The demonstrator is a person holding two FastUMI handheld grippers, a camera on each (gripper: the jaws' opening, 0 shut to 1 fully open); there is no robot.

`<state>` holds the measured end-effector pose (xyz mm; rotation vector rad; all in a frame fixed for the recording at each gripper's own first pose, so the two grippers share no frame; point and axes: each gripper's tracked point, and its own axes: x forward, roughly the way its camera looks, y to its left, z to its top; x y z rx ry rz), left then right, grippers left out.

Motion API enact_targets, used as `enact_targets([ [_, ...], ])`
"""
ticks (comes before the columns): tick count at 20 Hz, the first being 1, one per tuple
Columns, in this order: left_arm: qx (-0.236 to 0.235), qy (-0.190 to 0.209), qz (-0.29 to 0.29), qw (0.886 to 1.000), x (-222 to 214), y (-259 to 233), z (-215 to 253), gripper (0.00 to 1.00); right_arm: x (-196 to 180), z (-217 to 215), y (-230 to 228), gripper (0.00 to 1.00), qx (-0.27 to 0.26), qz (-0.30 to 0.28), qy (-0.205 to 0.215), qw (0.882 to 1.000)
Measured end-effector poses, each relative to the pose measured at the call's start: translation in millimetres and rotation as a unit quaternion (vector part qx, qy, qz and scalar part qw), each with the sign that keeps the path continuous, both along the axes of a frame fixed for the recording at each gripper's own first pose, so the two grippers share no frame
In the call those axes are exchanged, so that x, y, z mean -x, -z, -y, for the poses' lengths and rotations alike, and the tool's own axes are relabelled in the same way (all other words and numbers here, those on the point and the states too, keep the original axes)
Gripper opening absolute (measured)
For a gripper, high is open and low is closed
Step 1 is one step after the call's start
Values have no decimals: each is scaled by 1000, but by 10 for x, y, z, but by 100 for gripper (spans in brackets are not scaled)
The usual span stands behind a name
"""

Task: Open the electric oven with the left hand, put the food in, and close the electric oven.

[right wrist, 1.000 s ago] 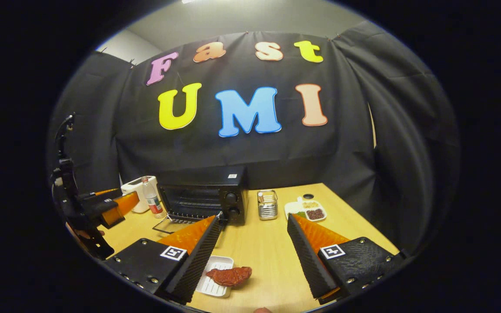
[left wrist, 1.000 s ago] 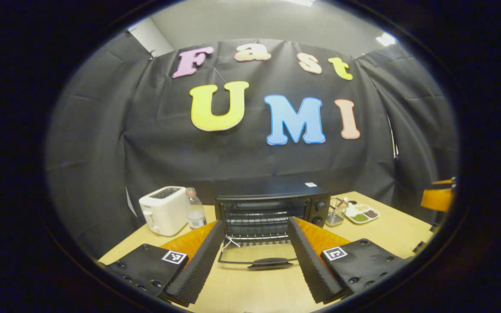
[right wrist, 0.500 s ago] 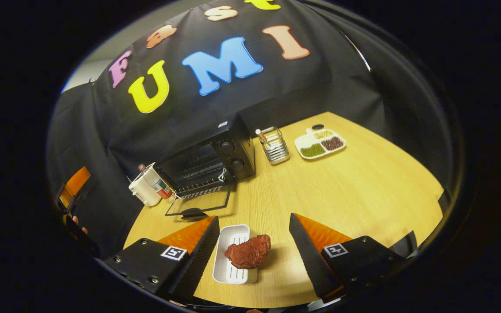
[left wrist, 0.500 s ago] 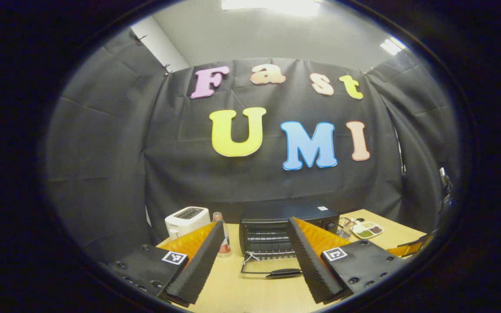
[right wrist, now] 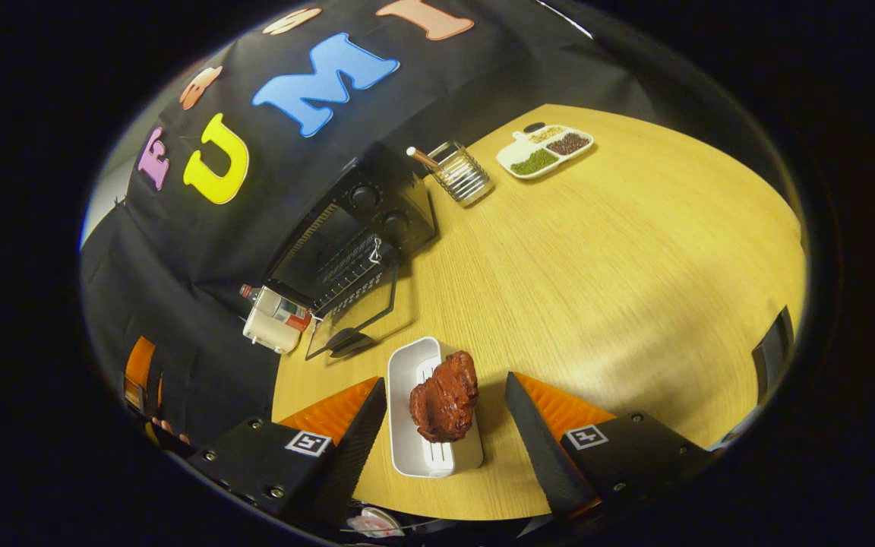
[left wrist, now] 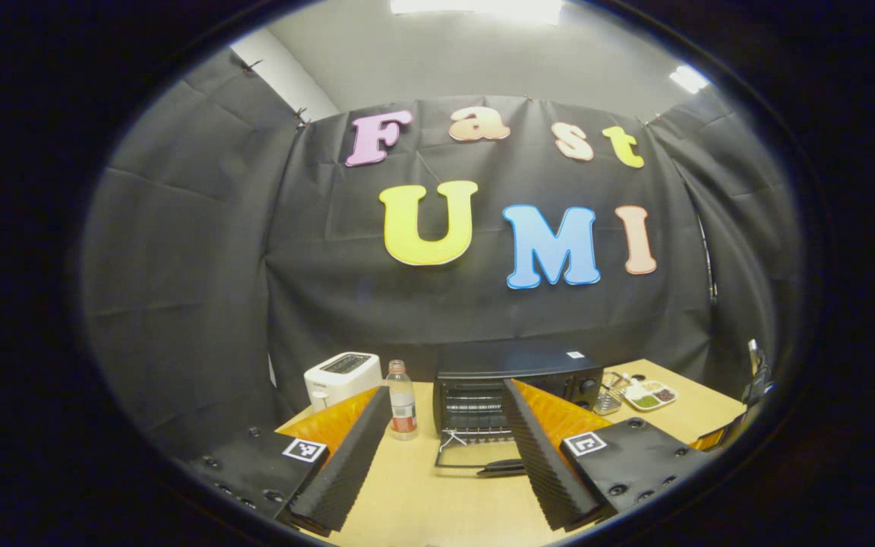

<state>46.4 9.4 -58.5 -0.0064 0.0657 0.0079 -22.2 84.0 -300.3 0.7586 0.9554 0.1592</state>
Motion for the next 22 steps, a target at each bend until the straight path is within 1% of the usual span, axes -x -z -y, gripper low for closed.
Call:
enact_targets([
  [1,0,-1,-1,1000,5,8,-13,98,-8,-31,24,96,-11,-7,3,1000],
  [2,0,-2,-4,1000,14,26,-16,98,1,-55,53,77,-18,-14,7,1000],
  [3,-2,-3,-7,1000,21,38,-29,98,24,-69,59,83,-27,-19,5,999],
  [5,-7,-5,-11,1000,35,52,-63,98,43,-120,63,83,-37,-26,3,999],
  [6,-9,-6,-9,1000,41,40,-73,100,30,-109,71,73,-33,-28,11,999],
  [7,-10,-4,-9,1000,51,36,-68,97,21,-52,84,72,-29,-31,18,999],
  [8,-11,-4,-9,1000,61,30,-74,98,14,-105,87,44,-38,-33,16,999],
  [9,-13,-3,-8,1000,58,26,-79,100,11,-126,80,44,-43,-34,13,998],
  [10,-15,-2,-8,1000,55,33,-77,100,3,-113,144,44,-35,-33,14,999],
  [11,-16,-2,-7,1000,52,26,-85,100,-66,-99,66,31,-43,-30,23,998],
  [12,-15,-3,-6,1000,52,10,-101,100,-45,-118,-42,19,-58,-23,24,998],
  [13,-13,-4,-6,1000,44,6,-112,100,-97,-150,-7,11,-54,-22,11,998],
  [14,-8,-2,-7,1000,36,16,-105,100,-65,-154,-41,11,-45,-15,-3,999],
  [16,-3,0,-6,1000,4,7,-119,100,-127,-157,-158,11,-31,3,-23,999],
  [17,-1,0,-2,1000,-19,-18,-141,97,-173,-162,-231,11,-29,11,-25,999],
  [19,5,2,2,1000,-83,-40,-151,97,-271,-178,-395,11,-32,19,-18,999],
  [21,10,5,1,1000,-141,-12,-161,97,-426,-241,-611,11,-48,36,-16,998],
  [22,13,7,0,1000,-182,12,-167,100,-498,-266,-690,11,-53,44,-13,998],
])
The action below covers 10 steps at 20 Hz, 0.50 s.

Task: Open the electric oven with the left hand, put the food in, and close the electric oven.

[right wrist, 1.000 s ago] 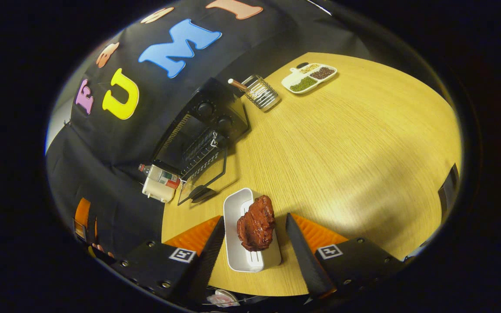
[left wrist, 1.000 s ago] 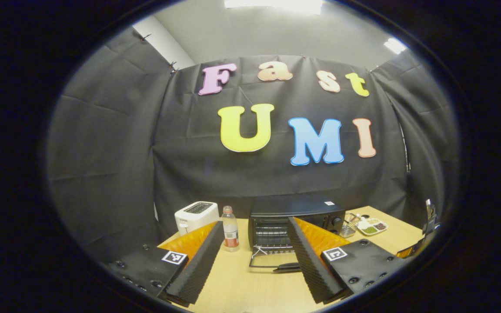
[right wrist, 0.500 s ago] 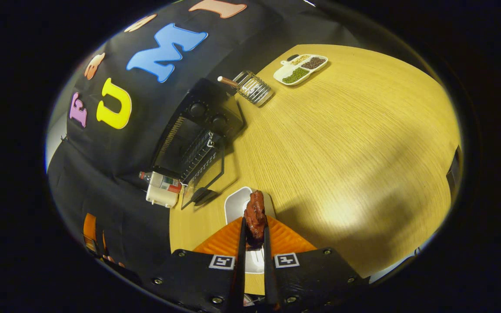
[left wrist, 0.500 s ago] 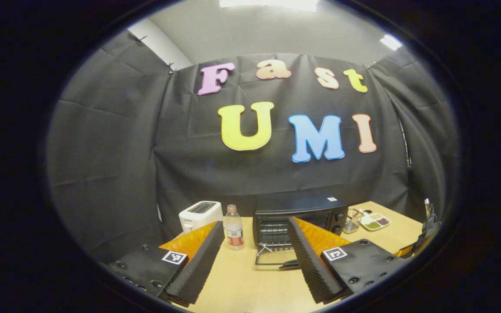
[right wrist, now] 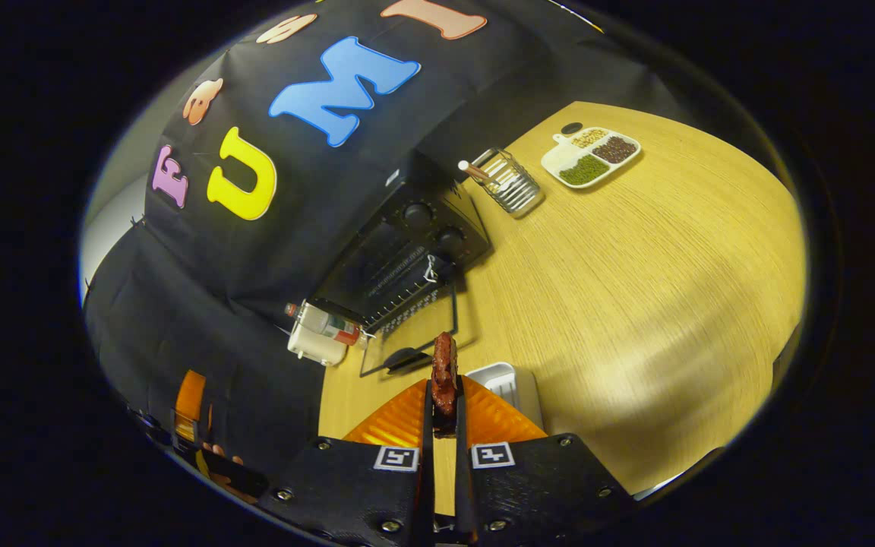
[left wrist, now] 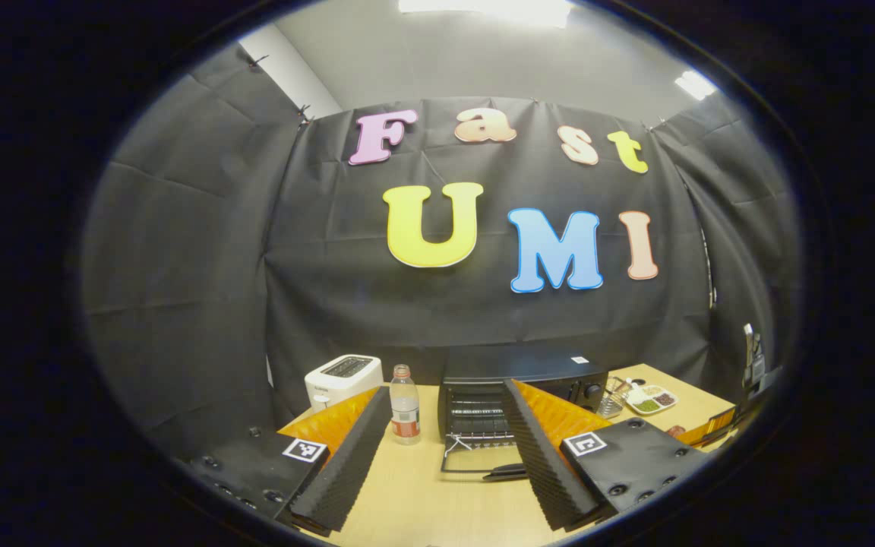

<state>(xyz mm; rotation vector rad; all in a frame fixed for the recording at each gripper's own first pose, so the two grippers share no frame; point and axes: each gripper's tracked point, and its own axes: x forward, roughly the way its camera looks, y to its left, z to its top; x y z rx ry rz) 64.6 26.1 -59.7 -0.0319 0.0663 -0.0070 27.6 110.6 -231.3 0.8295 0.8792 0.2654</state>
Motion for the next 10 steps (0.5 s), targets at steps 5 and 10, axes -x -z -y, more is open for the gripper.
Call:
enact_targets([
  [5,16,4,-2,1000,-144,67,-65,97,-460,-227,-241,11,-14,29,10,999],
  [10,20,2,-2,1000,-319,103,-232,98,-801,-571,-292,11,-30,38,12,999],
])
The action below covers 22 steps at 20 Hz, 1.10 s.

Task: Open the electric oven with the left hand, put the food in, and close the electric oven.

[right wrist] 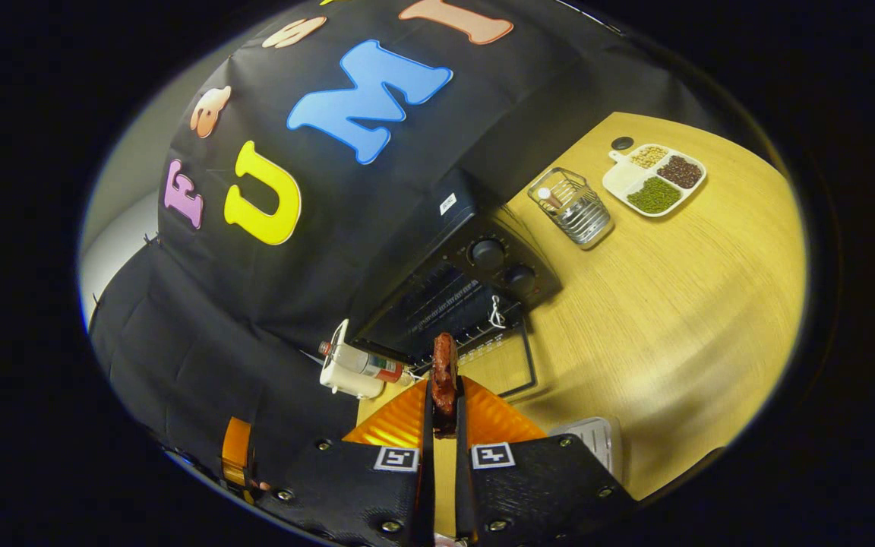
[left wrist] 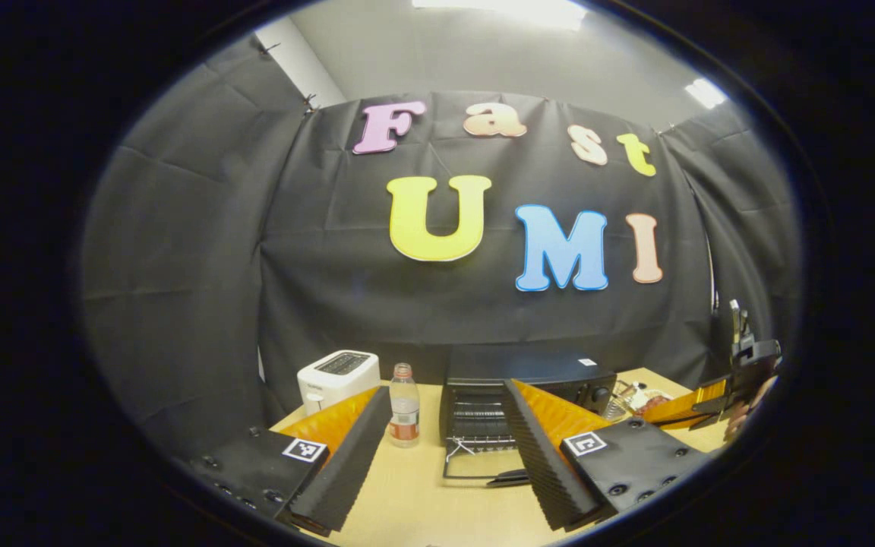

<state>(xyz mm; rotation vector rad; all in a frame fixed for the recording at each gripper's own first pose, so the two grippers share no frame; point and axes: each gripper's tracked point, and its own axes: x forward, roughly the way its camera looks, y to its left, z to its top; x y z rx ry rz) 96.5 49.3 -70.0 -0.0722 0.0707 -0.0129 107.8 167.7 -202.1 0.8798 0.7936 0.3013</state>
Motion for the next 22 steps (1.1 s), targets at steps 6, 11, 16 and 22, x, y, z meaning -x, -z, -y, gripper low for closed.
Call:
enact_targets([
  [6,-5,-8,-2,1000,-195,29,-336,98,-447,-457,51,11,-24,9,6,1000],
  [11,-7,-23,-11,1000,-278,138,-639,100,-756,-810,252,11,-27,9,5,1000],
  [16,-16,-47,-25,998,-343,258,-909,100,-1055,-1047,443,11,-29,16,9,999],
  [22,-23,-57,-43,997,-376,365,-1016,100,-1369,-1185,573,11,-32,36,19,999],
])
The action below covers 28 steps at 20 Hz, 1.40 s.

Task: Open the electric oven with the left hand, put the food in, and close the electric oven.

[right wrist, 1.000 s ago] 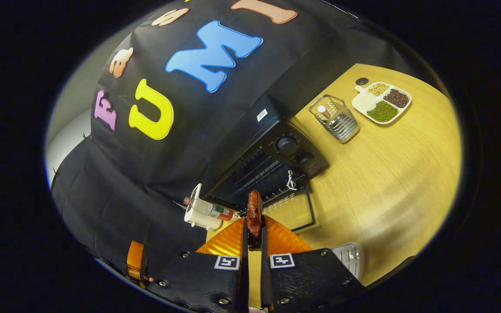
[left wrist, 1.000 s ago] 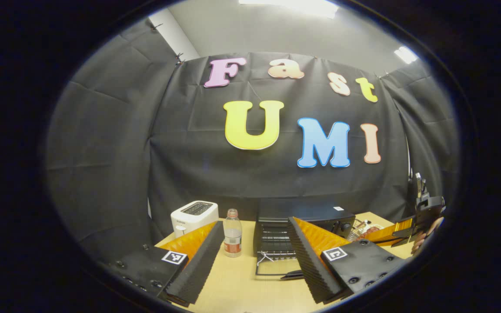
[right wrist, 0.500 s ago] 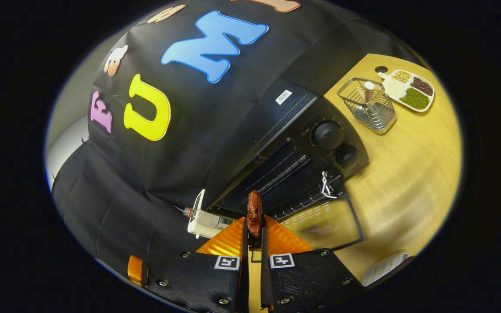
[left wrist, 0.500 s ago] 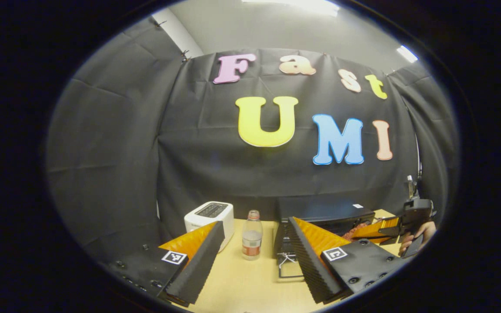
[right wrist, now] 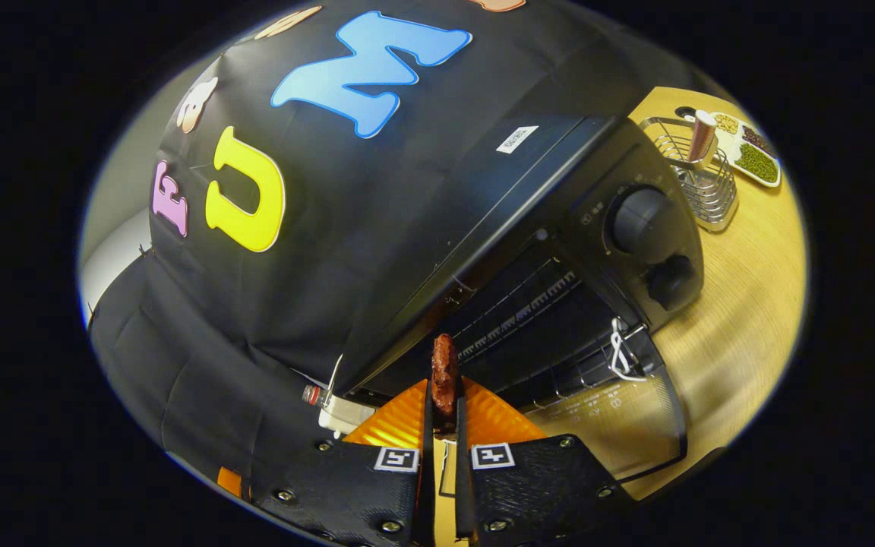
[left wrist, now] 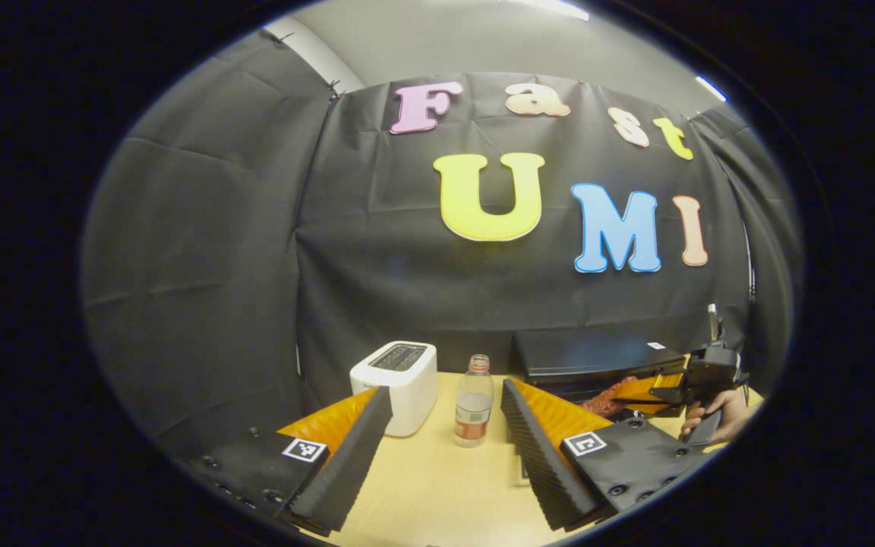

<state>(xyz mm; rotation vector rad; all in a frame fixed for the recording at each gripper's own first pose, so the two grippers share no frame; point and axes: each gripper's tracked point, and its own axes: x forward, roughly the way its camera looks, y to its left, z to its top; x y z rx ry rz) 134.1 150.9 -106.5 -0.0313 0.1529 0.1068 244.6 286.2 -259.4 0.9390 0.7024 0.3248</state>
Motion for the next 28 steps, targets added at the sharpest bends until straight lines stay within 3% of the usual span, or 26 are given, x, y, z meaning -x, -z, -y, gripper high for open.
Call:
enact_targets([
  [1,-1,-1,-3,1000,-13,8,-12,92,-37,-10,35,11,2,2,1,1000],
  [2,-2,-2,-4,1000,-38,24,-10,98,-66,-25,74,11,3,1,1,1000],
  [4,-3,-2,-4,1000,-73,31,-5,100,-99,-34,167,11,8,-6,4,1000],
  [9,-1,0,-10,1000,-110,71,17,100,-147,41,279,11,28,-5,13,999],
  [13,-2,-2,-14,1000,-115,106,40,100,-151,125,395,16,102,-1,9,995],
  [16,-7,0,-13,1000,-89,92,85,100,-140,179,421,31,140,-1,2,990],
  [17,-11,-1,-13,1000,-79,80,83,98,-139,231,447,31,161,0,6,987],
  [18,-12,-1,-14,1000,-86,88,87,98,-135,267,456,45,175,4,4,984],
  [19,-12,-1,-13,1000,-73,74,97,100,-110,292,431,50,183,6,3,983],
  [22,-7,3,-10,1000,-46,59,172,99,-56,400,356,77,199,15,3,980],
  [23,-5,6,-9,1000,-43,47,204,100,-46,449,293,94,207,23,5,978],
  [28,2,34,-6,999,-79,99,512,100,164,658,-125,97,245,75,5,967],
])
